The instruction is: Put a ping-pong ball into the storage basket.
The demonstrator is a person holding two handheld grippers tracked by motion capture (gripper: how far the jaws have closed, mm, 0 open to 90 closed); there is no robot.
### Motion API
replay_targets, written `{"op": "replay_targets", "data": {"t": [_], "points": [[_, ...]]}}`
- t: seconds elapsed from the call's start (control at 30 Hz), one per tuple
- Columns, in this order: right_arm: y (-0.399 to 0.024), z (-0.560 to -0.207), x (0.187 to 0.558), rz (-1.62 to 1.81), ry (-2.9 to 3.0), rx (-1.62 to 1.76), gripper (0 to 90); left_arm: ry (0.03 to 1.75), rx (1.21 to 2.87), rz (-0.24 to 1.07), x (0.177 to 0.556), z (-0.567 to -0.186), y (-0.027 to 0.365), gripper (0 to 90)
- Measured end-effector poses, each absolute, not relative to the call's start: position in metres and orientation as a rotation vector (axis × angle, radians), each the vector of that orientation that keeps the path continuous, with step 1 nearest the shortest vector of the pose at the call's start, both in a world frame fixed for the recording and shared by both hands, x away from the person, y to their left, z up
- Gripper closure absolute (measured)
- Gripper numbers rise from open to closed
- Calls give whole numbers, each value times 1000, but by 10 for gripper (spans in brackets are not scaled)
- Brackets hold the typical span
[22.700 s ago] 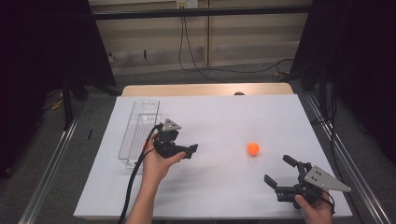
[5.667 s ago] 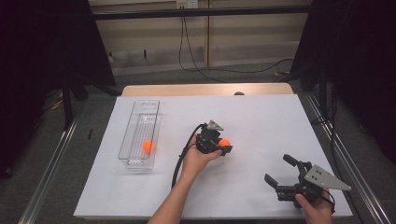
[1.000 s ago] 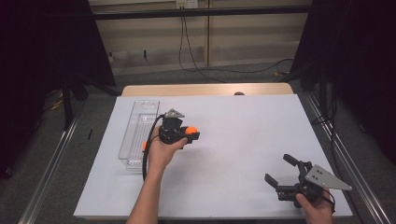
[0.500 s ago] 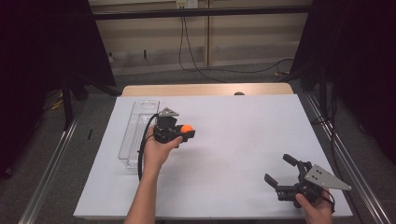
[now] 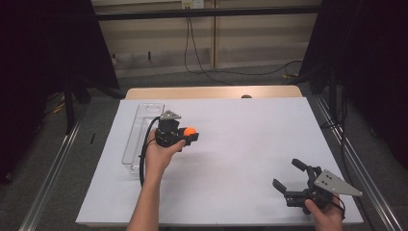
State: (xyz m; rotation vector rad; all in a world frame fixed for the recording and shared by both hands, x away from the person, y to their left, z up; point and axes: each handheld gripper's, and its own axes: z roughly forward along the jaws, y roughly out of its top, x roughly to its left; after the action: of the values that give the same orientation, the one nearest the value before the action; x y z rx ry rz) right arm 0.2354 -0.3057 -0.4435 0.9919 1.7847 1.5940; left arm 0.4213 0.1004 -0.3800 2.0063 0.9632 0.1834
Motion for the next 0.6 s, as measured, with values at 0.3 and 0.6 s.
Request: {"op": "replay_targets", "data": {"t": [0.3, 0.6], "points": [[-305, -444, 236, 1592, 1787, 992, 18, 974, 1999, 184, 422, -379, 106, 510], [-305, -444, 236, 1593, 1785, 993, 18, 981, 1994, 198, 421, -377, 110, 510]]}}
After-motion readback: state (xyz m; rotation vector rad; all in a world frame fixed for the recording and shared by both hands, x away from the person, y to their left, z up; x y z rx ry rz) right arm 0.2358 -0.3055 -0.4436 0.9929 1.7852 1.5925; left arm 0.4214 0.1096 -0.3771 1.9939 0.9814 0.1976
